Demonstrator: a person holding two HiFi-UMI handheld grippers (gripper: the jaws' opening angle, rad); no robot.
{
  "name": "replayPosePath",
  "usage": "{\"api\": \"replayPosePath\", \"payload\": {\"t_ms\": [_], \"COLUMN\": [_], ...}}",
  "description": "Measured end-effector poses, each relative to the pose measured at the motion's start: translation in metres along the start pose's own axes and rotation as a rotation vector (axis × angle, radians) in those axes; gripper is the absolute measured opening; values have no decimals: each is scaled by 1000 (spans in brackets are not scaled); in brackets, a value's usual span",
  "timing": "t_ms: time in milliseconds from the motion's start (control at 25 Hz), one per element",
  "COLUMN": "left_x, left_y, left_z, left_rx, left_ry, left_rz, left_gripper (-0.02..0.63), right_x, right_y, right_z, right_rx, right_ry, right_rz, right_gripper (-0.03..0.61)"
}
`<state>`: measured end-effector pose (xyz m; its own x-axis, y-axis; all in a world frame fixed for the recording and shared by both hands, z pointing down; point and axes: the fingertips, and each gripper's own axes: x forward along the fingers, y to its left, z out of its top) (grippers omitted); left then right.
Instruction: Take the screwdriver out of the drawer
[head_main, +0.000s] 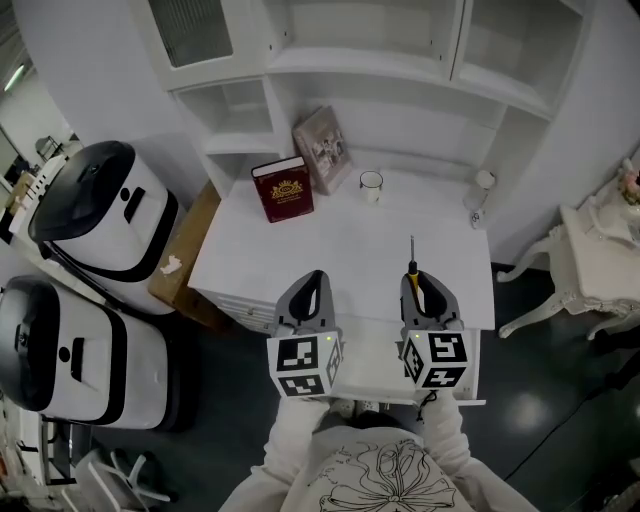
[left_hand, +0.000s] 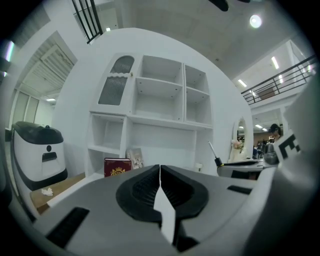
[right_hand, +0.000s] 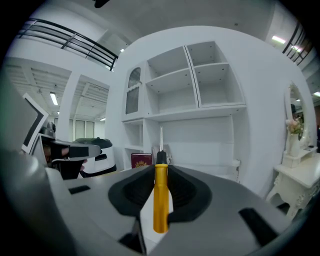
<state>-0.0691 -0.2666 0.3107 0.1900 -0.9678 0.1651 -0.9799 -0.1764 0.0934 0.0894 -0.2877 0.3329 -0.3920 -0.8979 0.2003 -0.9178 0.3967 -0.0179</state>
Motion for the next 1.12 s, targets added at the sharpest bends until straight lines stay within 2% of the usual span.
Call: {"api": "replayPosePath", "payload": {"t_ms": [1120], "left_x": [-6], "left_y": [-1], "left_z": [-5], "left_rx": [-19], "left_ry": [5], "left_rz": [-3], "left_gripper": [9], "right_x": [-3], "right_y": [5], "right_z": [-1], "right_rx": [20], "right_ry": [-3], "right_rz": [10], "right_gripper": [78]}}
